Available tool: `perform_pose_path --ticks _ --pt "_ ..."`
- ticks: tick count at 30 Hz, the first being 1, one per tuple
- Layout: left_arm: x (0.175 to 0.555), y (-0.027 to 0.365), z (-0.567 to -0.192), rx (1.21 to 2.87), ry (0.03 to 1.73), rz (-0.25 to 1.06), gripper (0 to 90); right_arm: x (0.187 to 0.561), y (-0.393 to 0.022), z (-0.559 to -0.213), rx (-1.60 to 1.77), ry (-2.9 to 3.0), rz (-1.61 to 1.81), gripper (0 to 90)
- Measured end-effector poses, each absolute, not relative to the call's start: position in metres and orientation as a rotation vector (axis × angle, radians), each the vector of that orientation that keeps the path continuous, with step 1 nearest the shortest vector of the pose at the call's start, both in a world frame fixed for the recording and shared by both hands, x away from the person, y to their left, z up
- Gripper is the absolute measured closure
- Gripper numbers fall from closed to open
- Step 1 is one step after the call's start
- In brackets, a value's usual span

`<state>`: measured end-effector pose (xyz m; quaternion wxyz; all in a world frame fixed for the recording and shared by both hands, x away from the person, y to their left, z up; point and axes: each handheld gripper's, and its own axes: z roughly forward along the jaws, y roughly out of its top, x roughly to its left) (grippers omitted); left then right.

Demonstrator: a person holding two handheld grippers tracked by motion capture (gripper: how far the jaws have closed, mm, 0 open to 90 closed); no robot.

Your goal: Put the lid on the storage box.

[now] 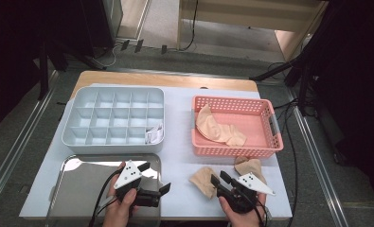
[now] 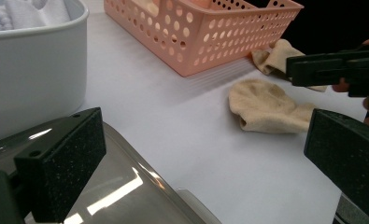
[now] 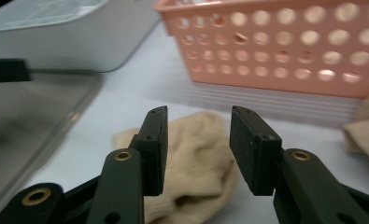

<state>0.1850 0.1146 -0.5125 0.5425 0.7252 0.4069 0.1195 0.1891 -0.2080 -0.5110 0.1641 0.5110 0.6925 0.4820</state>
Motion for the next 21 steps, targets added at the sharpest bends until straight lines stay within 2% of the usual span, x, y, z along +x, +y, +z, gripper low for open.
perform_pose_path --ticks 5,7,9,11,18,20,21 --pt "0.185 0.116 -0.512 1.715 0.968 0.283 0.0 0.195 -0.192 -0.53 1.512 2.07 1.136 53.7" --pt "0.185 0.117 -0.511 1.714 0.971 0.284 0.0 0.192 -0.19 -0.529 1.498 2.09 1.144 68.7" --pt "0.185 0.117 -0.512 1.714 0.972 0.28 0.0 0.19 -0.188 -0.529 1.445 2.119 1.137 79.2" --pt "0.185 0.117 -0.511 1.716 0.97 0.278 0.0 0.191 -0.188 -0.527 1.421 2.138 1.157 82.5" --pt "0.184 0.121 -0.509 1.705 0.97 0.279 0.0 0.21 -0.176 -0.506 1.152 2.253 1.343 82.8" --pt "0.184 0.122 -0.509 1.703 0.973 0.279 0.0 0.217 -0.165 -0.506 1.048 2.307 1.313 79.1" --pt "0.184 0.123 -0.509 1.703 0.975 0.284 0.0 0.221 -0.16 -0.508 1.029 2.32 1.276 72.7"
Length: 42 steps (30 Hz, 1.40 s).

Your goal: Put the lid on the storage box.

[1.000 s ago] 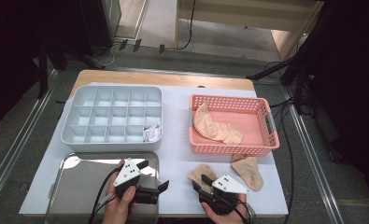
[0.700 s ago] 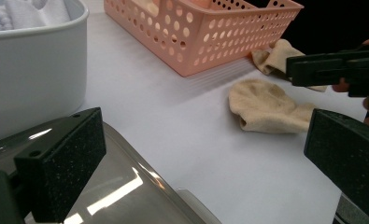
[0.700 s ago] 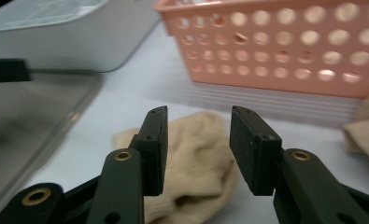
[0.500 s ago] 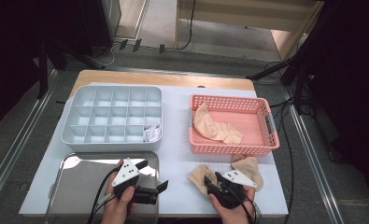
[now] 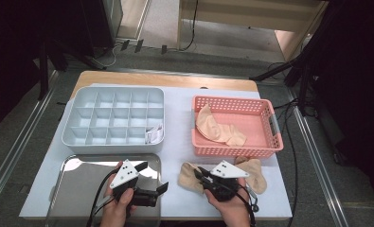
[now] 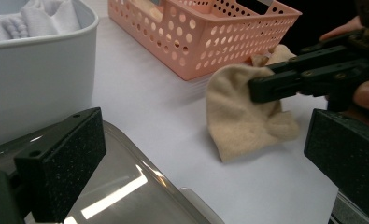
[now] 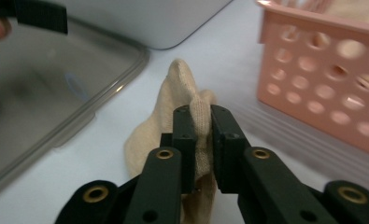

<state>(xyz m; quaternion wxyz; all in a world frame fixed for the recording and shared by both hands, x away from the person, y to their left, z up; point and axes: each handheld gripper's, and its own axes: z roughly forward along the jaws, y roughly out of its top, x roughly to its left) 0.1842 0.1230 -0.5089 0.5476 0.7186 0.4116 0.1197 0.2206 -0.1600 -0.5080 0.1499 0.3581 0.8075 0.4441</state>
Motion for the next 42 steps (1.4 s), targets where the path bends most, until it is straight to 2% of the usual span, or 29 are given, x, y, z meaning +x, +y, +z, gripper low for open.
perform_pose_path --ticks 2,5,8,12,14,17,19,22,24,26,34,39,42 --pt "0.184 0.125 -0.509 1.701 0.976 0.279 0.0 0.226 -0.155 -0.513 1.051 2.308 1.26 58.9" --pt "0.185 0.128 -0.509 1.692 0.982 0.282 0.0 0.227 -0.158 -0.511 1.13 2.237 1.286 59.6" --pt "0.186 0.129 -0.509 1.693 0.986 0.279 0.0 0.225 -0.158 -0.497 1.167 2.178 1.357 66.0" --pt "0.185 0.129 -0.509 1.696 0.985 0.279 0.0 0.228 -0.143 -0.496 1.162 2.191 1.298 70.0" --pt "0.184 0.13 -0.508 1.692 0.989 0.278 0.0 0.231 -0.132 -0.502 1.168 2.212 1.251 68.7" --pt "0.185 0.132 -0.509 1.69 0.992 0.28 0.0 0.237 -0.124 -0.513 1.224 2.204 1.166 58.0" --pt "0.186 0.132 -0.51 1.689 1.002 0.279 0.0 0.239 -0.121 -0.518 1.227 2.228 1.126 58.0" --pt "0.186 0.132 -0.511 1.696 1.0 0.271 0.0 0.238 -0.117 -0.527 1.177 2.261 1.062 67.2" --pt "0.186 0.131 -0.511 1.699 0.992 0.265 0.0 0.235 -0.118 -0.529 1.133 2.258 1.087 79.4" --pt "0.186 0.13 -0.511 1.697 0.995 0.266 0.0 0.234 -0.12 -0.529 1.121 2.262 1.101 84.4" --pt "0.187 0.128 -0.511 1.687 1.013 0.243 0.0 0.213 -0.14 -0.506 1.071 2.195 1.246 83.1" --pt "0.191 0.114 -0.512 1.756 1.011 0.21 0.0 0.189 -0.16 -0.502 1.087 2.193 1.275 81.7" --pt "0.192 0.105 -0.513 1.783 1.002 0.202 6.8 0.178 -0.171 -0.503 1.09 2.193 1.248 81.2"
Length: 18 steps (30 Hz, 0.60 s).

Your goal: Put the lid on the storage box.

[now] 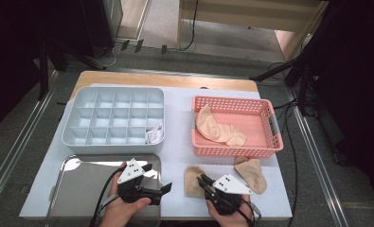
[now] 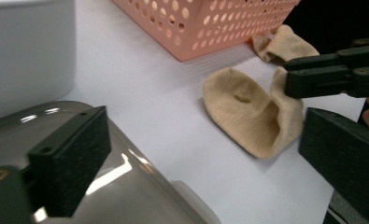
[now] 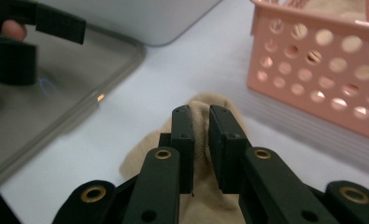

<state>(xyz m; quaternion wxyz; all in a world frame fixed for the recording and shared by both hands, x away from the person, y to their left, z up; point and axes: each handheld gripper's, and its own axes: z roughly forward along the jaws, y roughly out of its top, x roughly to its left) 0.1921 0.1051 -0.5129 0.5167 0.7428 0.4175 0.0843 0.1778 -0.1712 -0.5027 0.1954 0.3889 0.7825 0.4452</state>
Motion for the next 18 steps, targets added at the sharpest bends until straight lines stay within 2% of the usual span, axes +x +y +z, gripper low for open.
perform_pose_path --ticks 5,11,12,15,18 --pt "0.194 0.09 -0.514 1.824 0.986 0.232 23.3 0.169 -0.188 -0.509 1.171 2.21 1.21 81.5" --pt "0.198 0.089 -0.516 1.828 0.99 0.176 40.7 0.168 -0.186 -0.52 1.231 2.281 1.173 81.1" --pt "0.198 0.089 -0.516 1.83 0.991 0.178 40.9 0.168 -0.186 -0.519 1.24 2.28 1.178 78.8" --pt "0.199 0.091 -0.516 1.823 0.992 0.173 41.0 0.171 -0.18 -0.52 1.284 2.246 1.21 59.2" --pt "0.2 0.093 -0.517 1.825 0.998 0.17 40.9 0.174 -0.168 -0.524 1.337 2.196 1.193 45.1"
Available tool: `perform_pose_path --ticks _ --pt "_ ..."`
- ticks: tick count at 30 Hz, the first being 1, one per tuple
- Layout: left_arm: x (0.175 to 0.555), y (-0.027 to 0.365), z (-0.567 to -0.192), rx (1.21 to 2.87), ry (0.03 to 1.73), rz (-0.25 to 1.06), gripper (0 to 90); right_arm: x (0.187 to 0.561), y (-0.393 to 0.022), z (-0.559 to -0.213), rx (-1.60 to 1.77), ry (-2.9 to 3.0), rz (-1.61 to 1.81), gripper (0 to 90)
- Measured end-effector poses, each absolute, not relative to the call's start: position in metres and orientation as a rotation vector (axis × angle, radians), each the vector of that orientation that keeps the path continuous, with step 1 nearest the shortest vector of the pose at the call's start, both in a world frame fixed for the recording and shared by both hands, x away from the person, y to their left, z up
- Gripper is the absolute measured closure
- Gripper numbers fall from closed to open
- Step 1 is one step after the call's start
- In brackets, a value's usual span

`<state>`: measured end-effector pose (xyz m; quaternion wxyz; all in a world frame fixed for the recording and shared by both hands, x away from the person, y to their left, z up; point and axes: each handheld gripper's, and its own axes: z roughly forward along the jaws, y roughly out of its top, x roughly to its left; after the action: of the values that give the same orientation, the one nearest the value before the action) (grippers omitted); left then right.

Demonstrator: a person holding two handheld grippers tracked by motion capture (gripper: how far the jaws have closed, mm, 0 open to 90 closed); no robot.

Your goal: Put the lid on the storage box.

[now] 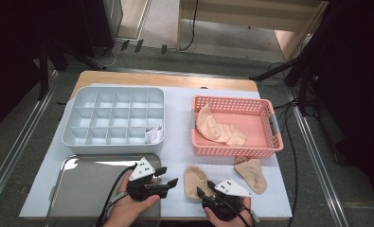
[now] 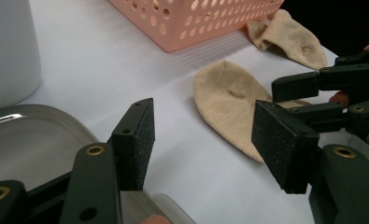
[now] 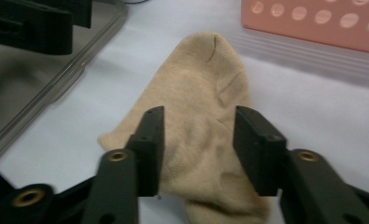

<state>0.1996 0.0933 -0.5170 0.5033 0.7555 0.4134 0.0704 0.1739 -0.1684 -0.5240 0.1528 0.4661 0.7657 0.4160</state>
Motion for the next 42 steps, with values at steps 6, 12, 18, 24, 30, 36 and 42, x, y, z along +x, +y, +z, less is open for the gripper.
perform_pose_path --ticks 6,12,18,24,30,36,42 --pt "0.199 0.095 -0.516 1.814 1.004 0.166 41.1 0.176 -0.137 -0.535 1.37 2.082 1.056 33.2" --pt "0.201 0.098 -0.516 1.811 1.004 0.162 42.5 0.17 -0.13 -0.538 1.283 2.053 1.03 81.0" --pt "0.202 0.105 -0.513 1.784 1.011 0.154 43.7 0.184 -0.153 -0.529 1.259 2.143 1.168 85.3" --pt "0.204 0.113 -0.511 1.76 1.017 0.153 44.5 0.202 -0.157 -0.509 0.927 2.23 1.223 85.2" --pt "0.205 0.113 -0.514 1.768 1.008 0.121 47.7 0.208 -0.148 -0.518 0.601 2.426 1.222 59.0" --pt "0.209 0.104 -0.516 1.813 0.996 0.112 53.4 0.198 -0.165 -0.512 0.825 2.35 1.316 53.5" --pt "0.213 0.093 -0.52 1.856 1.005 0.125 58.8 0.181 -0.176 -0.505 1.248 2.125 1.346 55.8"
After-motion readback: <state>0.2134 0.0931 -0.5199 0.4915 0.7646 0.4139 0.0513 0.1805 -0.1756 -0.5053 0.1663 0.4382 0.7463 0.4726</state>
